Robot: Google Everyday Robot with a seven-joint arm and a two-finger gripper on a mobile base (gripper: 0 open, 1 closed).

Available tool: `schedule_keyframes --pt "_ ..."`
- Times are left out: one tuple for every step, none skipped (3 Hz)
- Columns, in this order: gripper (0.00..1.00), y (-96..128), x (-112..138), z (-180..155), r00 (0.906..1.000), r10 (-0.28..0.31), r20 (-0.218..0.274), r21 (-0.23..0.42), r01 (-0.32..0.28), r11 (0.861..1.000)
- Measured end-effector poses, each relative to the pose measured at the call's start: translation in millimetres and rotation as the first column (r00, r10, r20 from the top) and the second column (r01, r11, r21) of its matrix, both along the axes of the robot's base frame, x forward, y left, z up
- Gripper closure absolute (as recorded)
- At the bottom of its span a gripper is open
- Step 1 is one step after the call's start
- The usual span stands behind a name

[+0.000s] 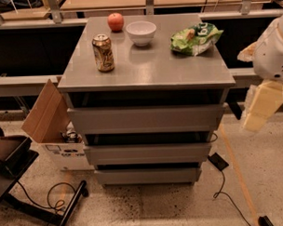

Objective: Open bottom drawer

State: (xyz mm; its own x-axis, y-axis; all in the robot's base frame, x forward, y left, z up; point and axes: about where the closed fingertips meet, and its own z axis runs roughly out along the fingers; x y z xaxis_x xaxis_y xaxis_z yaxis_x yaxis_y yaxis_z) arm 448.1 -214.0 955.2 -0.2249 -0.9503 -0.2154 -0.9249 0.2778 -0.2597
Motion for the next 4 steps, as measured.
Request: schedule_keyframes --pt "0.00 1.1 15.5 -57.1 0.9999 -0.008 -0.009 -0.009 0.008 1.000" --pt "0.00 1.7 22.3 -105.9 0.9989 -0.039 0.026 -0.051 0.040 0.998" --pt "0.00 -3.0 19.3 -158.1 0.9962 -0.079 0.037 -0.084 0.081 0.993" --pt "0.00 -14.1 17.1 -221.0 0.9926 -0.117 0.032 -0.110 0.120 0.987"
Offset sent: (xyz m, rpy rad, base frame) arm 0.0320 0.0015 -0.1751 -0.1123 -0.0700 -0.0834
